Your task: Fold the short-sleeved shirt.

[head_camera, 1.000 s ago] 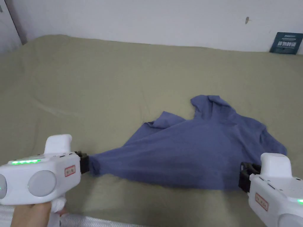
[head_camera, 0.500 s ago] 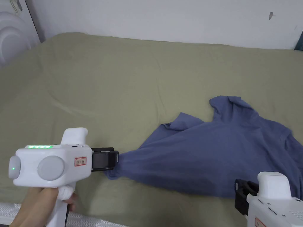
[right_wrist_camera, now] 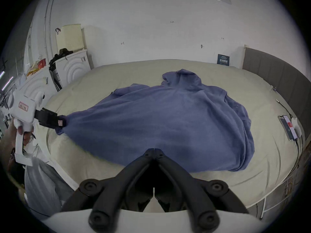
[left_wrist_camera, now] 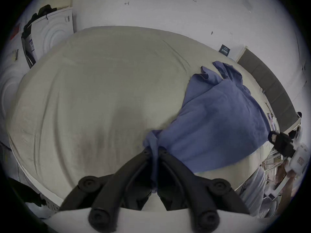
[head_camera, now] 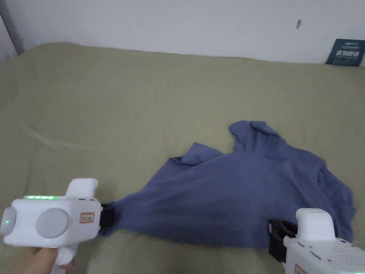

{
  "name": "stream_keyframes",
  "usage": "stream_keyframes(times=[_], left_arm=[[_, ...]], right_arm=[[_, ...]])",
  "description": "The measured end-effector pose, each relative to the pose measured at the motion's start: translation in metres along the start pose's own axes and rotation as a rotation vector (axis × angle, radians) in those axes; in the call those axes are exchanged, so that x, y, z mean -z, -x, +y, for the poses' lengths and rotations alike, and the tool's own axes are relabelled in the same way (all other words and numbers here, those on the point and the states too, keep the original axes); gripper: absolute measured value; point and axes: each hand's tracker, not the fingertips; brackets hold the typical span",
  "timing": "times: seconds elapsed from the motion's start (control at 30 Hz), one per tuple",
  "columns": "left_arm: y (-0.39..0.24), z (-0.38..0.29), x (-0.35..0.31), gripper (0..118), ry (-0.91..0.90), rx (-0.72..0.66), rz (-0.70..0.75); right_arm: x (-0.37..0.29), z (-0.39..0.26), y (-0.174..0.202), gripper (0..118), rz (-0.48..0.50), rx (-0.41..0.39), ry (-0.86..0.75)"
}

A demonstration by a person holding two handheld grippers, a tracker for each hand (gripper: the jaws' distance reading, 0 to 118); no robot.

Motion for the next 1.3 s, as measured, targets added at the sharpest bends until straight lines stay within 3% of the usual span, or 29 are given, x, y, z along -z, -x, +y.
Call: stream_keyframes(times=[0.2,0.37,0.53,0.57,0.6,0.67,0.7,0.73,0.97,1.03,1.1,1.13,1.17,1.23,1.3], left_arm=[[-0.017,-0.002,0.005,4,-0.014,0.064,0.074],[-0.018,0.0,0.008,4,-0.01,0.069,0.091],[-0.017,0.001,0.011,4,-0.007,0.032,0.089],[-0.017,0.001,0.012,4,-0.007,0.03,0.091],[-0.017,0.001,0.012,4,-0.006,0.024,0.093],[-0.017,0.002,0.014,4,-0.003,0.026,0.096],[-0.017,0.003,0.014,4,-0.002,0.027,0.097],[-0.015,0.002,0.015,4,-0.002,0.027,0.097],[-0.002,0.003,0.027,4,0.011,0.023,0.087],[-0.007,0.001,0.026,4,0.01,0.021,0.086],[-0.007,0.002,0.027,4,0.009,0.014,0.082],[-0.009,0.002,0.025,4,0.008,0.013,0.083],[-0.011,0.002,0.024,4,0.008,0.012,0.082],[-0.012,0.003,0.023,4,0.009,0.018,0.081],[-0.015,0.004,0.018,4,0.012,0.026,0.08]], right_arm=[[0.046,0.076,-0.062,0,-0.105,-0.025,-0.039],[0.132,0.145,-0.121,0,-0.13,-0.087,0.092],[0.204,0.185,-0.151,0,-0.143,-0.106,0.183],[0.216,0.189,-0.155,5,-0.127,-0.113,0.218],[0.225,0.192,-0.158,30,-0.138,-0.13,0.229],[0.243,0.191,-0.162,118,-0.137,-0.14,0.313],[0.241,0.197,-0.164,112,-0.136,-0.125,0.246],[0.246,0.197,-0.162,105,-0.139,-0.136,0.296],[0.29,0.188,-0.163,104,-0.164,-0.119,0.372],[0.288,0.191,-0.162,98,-0.172,-0.111,0.378],[0.275,0.195,-0.159,57,-0.118,-0.097,0.367],[0.268,0.196,-0.156,15,-0.123,-0.101,0.357],[0.255,0.198,-0.144,3,-0.107,-0.125,0.341],[0.234,0.196,-0.13,3,-0.154,-0.182,0.306],[0.208,0.2,-0.127,3,-0.151,-0.19,0.277]])
